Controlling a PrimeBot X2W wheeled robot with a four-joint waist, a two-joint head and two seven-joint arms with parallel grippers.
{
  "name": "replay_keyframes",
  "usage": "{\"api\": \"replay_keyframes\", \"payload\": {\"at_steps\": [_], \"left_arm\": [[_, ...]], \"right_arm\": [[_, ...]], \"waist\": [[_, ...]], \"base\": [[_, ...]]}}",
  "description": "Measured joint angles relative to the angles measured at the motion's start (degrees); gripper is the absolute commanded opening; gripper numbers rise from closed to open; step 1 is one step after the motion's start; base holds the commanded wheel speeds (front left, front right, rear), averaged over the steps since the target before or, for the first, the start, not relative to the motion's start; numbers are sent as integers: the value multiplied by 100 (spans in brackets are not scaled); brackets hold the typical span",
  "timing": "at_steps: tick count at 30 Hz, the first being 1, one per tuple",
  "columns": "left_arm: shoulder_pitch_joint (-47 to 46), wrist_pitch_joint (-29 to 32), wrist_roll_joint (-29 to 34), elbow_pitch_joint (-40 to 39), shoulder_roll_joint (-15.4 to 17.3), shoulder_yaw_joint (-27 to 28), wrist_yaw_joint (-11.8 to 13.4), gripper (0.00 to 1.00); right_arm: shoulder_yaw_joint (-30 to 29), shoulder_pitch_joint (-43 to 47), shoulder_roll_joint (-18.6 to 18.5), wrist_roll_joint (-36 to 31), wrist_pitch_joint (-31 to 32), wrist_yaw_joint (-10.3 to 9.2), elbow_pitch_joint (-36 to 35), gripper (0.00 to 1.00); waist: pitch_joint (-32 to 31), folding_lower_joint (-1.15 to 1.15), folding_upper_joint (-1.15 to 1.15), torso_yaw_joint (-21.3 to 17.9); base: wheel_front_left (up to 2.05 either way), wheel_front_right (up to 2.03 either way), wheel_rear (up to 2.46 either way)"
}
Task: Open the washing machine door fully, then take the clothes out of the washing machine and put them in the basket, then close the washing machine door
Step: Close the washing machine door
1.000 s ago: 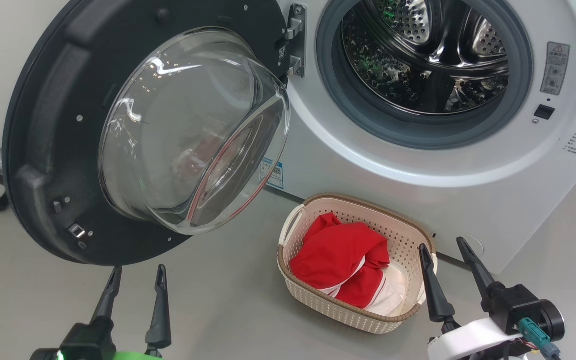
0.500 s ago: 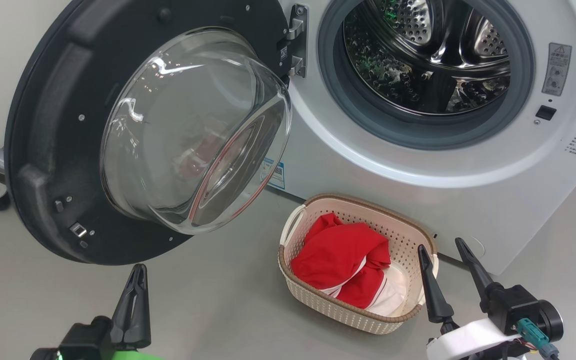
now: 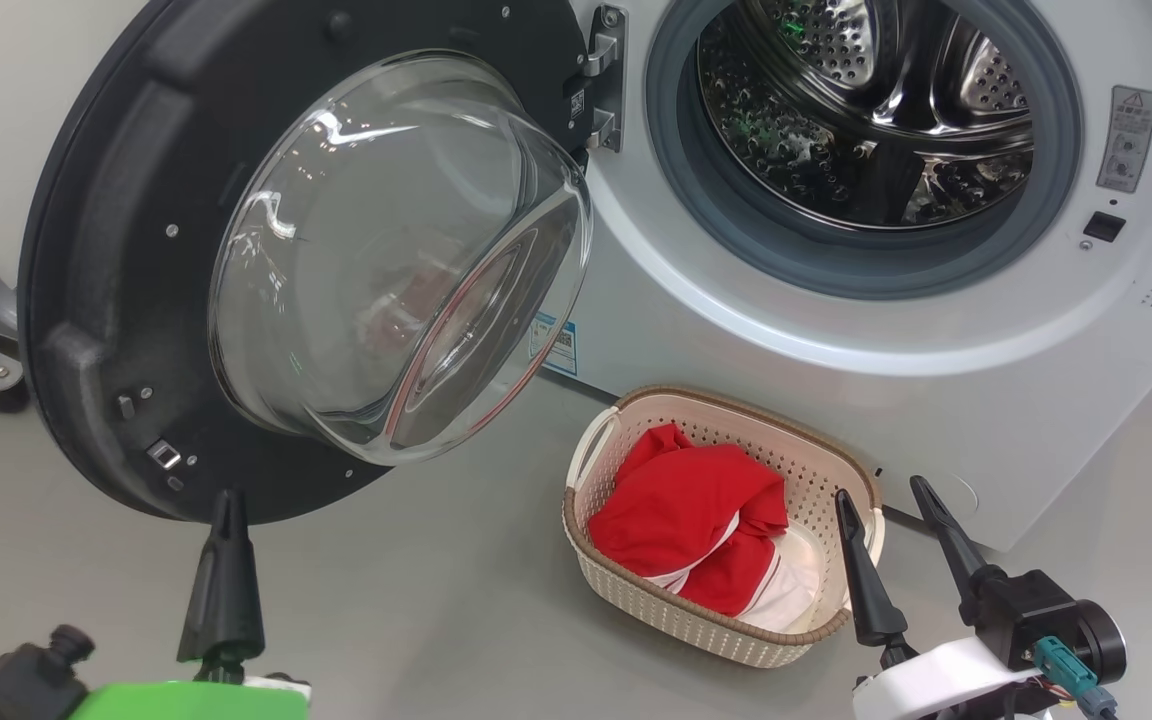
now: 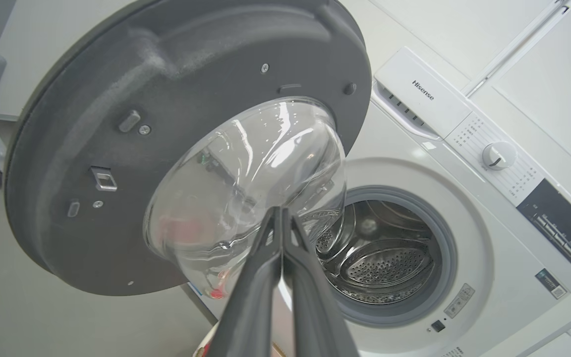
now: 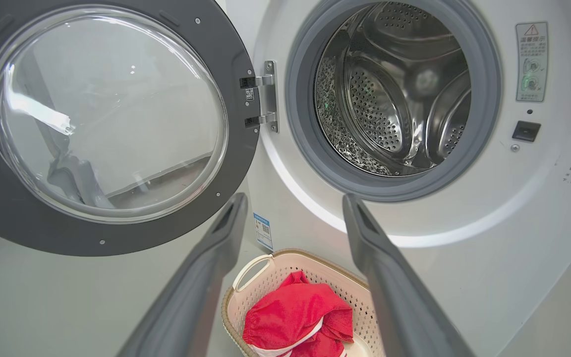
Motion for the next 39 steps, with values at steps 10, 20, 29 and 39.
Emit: {"api": "replay_keyframes", "payload": {"at_steps": [10, 20, 29, 39], "left_arm": [[-1, -179, -2428, -669, -7, 550, -374, 0], [-13, -204, -3478, -892, -20, 1541, -546, 0], [-361, 220, -4473, -282, 608, 2591, -506, 0], [-930, 735, -5444, 749, 1150, 3145, -204, 0]], "right_arm": [[0, -1, 1, 0, 0, -1, -1, 100], [-11, -4, 0, -10, 0, -7, -54, 100], [-41, -27, -52, -76, 0, -8, -90, 100], [36, -143, -122, -163, 52, 1, -130, 100]], "waist": [[45, 0, 0, 21], [130, 0, 0, 55], [263, 0, 0, 99], [435, 0, 0, 47]], "base": [[0, 0, 0], [0, 0, 0], [0, 0, 0], [0, 0, 0]]}}
